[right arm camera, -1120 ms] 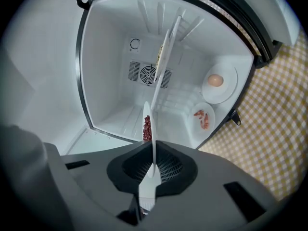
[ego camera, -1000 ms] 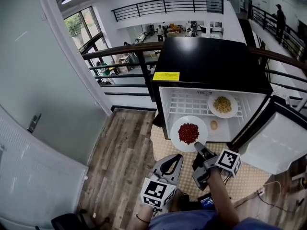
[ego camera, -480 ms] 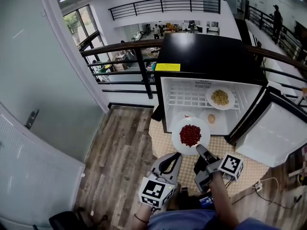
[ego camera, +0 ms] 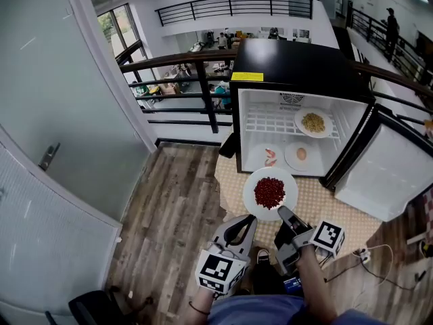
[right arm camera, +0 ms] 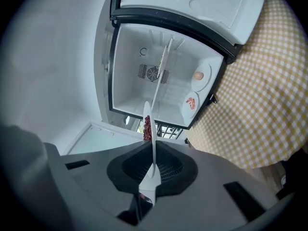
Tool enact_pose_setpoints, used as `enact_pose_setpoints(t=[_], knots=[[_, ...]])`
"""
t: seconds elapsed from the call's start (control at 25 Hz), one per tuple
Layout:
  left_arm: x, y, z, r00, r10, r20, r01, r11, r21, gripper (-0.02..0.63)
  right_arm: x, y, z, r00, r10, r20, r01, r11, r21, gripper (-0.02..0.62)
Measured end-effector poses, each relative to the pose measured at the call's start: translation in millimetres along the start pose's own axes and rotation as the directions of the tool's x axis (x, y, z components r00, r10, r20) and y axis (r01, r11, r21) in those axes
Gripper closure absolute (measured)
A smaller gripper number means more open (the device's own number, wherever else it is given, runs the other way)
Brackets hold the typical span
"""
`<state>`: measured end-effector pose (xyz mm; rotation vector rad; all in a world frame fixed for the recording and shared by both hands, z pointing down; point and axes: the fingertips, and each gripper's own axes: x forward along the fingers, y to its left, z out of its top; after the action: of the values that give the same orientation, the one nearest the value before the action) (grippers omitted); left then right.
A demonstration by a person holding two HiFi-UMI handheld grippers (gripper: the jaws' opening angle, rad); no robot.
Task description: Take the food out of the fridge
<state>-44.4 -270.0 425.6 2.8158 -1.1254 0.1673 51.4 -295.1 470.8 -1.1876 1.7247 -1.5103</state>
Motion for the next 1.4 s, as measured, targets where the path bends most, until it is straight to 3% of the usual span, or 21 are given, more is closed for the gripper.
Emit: enact_pose_setpoints(t=[0.68, 1.08, 1.4], knots=[[-94, -54, -41, 0.998, -0.052, -0.033, 0.051, 0.998, -0.043, 0.583, -93, -17, -85, 0.998, -0.051, 0.034, 0.049, 0.998, 0.050, 0.572], [-113, -71, -49, 0.997, -0.057, -0.043, 0.054, 0.997, -0.058, 0.583, -116, -13, -96, 0.998, -0.049, 0.031, 0.048, 0.998, 0.044, 0.572], [-118, -75, -53, 0.999, -0.012, -0.049, 0.008, 0.997, -0.077, 0.583, -134, -13, -99, 0.999, -0.040, 0.007, 0.039, 0.998, 0.043, 0.572]])
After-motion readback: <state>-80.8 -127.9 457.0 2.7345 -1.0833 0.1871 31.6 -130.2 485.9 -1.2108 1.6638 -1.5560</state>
